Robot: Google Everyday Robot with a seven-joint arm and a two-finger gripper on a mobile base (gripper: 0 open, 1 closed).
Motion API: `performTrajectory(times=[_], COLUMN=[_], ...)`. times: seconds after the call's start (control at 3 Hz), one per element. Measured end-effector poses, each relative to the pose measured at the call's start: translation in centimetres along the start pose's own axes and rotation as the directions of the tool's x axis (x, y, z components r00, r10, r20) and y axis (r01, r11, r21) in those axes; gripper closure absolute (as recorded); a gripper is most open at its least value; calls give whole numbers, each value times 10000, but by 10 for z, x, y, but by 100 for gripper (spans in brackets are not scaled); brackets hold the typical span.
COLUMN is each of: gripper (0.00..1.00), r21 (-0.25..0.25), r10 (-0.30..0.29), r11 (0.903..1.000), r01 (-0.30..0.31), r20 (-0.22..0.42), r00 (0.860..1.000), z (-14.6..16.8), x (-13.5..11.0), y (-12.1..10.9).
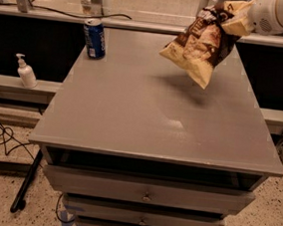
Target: Move brown chip bag near rxbar chocolate
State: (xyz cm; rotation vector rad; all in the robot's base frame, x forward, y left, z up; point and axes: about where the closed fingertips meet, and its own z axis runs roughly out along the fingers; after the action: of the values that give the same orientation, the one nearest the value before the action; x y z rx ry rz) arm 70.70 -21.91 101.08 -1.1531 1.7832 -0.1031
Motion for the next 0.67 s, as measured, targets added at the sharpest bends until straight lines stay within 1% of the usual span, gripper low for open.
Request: performTrajectory(times=[0.33,0.67], gripper=[100,100], r21=[1474,3191], r10=[533,815], r11=[9877,9453], r01=[-530,-675], r20=[24,-308], r00=[9986,9962], z=[7,12], x=[3,7], y=[-48,-85])
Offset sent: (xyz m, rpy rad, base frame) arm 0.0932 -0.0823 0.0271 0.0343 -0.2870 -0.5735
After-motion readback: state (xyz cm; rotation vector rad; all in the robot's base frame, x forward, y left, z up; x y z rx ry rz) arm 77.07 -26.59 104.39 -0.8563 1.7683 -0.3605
